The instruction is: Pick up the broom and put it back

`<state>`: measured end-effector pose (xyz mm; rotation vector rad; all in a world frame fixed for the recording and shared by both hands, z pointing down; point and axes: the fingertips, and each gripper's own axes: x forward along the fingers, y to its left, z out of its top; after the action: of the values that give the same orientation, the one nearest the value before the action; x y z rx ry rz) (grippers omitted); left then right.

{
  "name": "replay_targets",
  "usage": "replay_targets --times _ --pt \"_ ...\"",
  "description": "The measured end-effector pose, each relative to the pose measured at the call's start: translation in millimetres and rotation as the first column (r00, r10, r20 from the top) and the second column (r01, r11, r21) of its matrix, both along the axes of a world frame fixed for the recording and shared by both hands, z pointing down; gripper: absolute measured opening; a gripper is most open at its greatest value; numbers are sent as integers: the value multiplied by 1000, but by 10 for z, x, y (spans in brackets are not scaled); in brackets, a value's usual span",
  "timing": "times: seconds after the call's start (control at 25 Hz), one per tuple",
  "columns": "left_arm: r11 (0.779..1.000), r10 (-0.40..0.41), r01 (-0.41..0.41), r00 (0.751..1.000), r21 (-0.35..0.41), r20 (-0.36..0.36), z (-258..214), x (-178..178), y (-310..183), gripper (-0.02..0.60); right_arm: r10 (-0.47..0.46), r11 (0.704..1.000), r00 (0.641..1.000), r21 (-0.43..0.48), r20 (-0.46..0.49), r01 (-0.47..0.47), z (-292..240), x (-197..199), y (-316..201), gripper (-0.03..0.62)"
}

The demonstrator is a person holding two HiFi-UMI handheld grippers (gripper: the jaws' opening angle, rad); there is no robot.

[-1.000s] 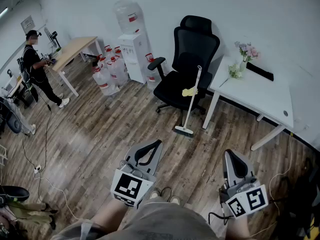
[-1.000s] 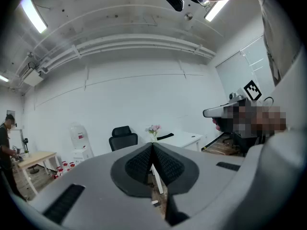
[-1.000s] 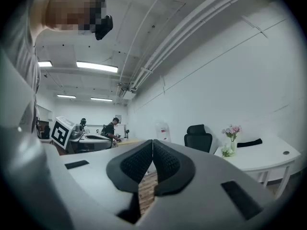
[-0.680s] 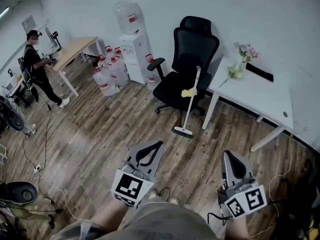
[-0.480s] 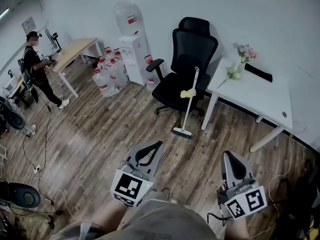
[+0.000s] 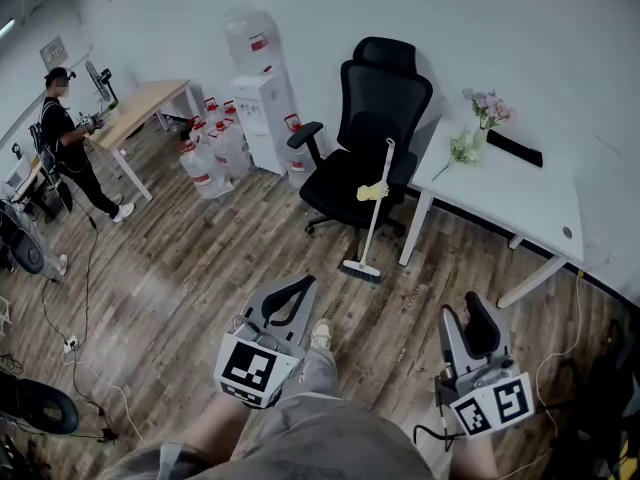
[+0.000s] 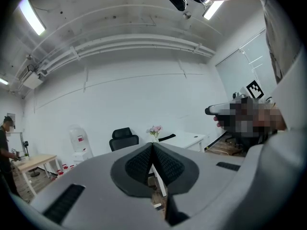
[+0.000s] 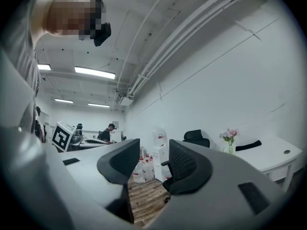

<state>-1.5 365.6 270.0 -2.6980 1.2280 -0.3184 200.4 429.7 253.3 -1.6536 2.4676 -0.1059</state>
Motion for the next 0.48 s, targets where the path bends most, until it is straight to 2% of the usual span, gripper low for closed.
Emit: replay_targets --times 0.24,0.48 --pt "1000 12 -12 1000 -3 -14 124 -9 -411 17 12 1000 1000 -20 -14 -13 149 -26 -384 190" --pt "1000 18 -19 999 -25 -38 196 -50 -1049 17 19 998 999 -61 -35 -21 270 -69 -1043 190"
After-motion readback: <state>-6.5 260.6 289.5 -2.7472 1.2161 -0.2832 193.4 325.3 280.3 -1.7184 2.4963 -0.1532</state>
